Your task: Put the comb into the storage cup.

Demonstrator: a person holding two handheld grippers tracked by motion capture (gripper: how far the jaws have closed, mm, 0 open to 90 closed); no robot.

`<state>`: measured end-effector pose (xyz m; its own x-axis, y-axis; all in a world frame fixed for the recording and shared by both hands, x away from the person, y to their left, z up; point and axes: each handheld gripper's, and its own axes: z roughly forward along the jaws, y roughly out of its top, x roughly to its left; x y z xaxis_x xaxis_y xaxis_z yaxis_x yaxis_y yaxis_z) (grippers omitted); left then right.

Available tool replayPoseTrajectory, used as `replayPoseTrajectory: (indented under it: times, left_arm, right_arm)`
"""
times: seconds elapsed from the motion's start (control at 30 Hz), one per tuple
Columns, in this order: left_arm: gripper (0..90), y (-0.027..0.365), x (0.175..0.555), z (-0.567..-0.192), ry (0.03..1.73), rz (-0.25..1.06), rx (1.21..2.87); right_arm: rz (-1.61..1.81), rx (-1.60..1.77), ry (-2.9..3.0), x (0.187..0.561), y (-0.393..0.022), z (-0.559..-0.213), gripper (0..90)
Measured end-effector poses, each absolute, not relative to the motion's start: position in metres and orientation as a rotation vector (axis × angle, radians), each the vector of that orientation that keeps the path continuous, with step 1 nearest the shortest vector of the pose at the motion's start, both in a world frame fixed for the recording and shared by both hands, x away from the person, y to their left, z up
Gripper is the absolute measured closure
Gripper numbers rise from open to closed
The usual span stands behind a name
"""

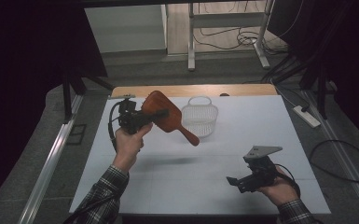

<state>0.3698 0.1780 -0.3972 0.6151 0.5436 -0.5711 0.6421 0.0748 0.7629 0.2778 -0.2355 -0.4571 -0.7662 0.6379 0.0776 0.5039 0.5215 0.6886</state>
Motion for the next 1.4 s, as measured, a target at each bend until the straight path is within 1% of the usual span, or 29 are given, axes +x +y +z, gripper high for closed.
replayPoseTrajectory:
  times: [0.67,1.4]
  left_arm:
    - [53.4,0.182,0.389,-0.378,1.036,-0.07,1.56]
    - [53.4,0.187,0.408,-0.371,1.07,-0.049,1.523]
  right_arm:
    - [1.037,1.067,2.513,0.261,-0.263,-0.457,0.0]
    - [0.932,1.2,2.458,0.242,-0.291,-0.457,0.0]
